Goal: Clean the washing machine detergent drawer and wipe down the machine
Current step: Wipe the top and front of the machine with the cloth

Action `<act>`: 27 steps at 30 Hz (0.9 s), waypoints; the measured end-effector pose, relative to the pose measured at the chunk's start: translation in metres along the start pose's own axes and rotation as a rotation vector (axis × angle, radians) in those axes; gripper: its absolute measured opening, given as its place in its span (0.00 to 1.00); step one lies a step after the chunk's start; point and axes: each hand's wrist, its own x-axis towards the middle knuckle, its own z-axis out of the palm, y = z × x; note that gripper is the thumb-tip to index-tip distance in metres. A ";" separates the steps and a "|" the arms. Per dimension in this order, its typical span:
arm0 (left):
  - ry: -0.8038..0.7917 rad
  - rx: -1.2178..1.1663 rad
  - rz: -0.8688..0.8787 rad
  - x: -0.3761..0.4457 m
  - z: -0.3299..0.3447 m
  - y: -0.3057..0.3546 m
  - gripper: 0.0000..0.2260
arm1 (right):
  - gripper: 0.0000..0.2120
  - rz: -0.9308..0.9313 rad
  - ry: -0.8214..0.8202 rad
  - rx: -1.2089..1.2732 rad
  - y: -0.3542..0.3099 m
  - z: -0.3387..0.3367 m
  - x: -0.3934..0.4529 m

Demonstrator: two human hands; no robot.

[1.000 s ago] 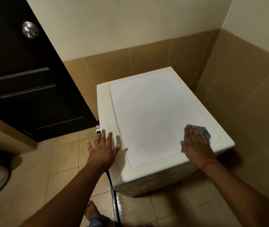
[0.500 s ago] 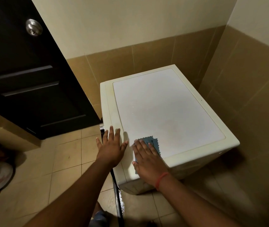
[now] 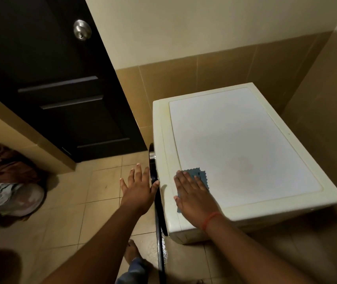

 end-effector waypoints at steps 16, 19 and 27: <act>-0.013 -0.003 0.054 0.030 -0.010 -0.035 0.30 | 0.31 0.097 -0.069 0.016 -0.041 -0.004 0.066; -0.027 -0.029 0.076 0.048 -0.012 -0.043 0.30 | 0.30 0.095 -0.086 0.021 -0.052 0.000 0.033; -0.076 -0.085 0.213 0.111 -0.026 -0.060 0.29 | 0.29 0.218 -0.103 -0.046 -0.058 0.005 0.102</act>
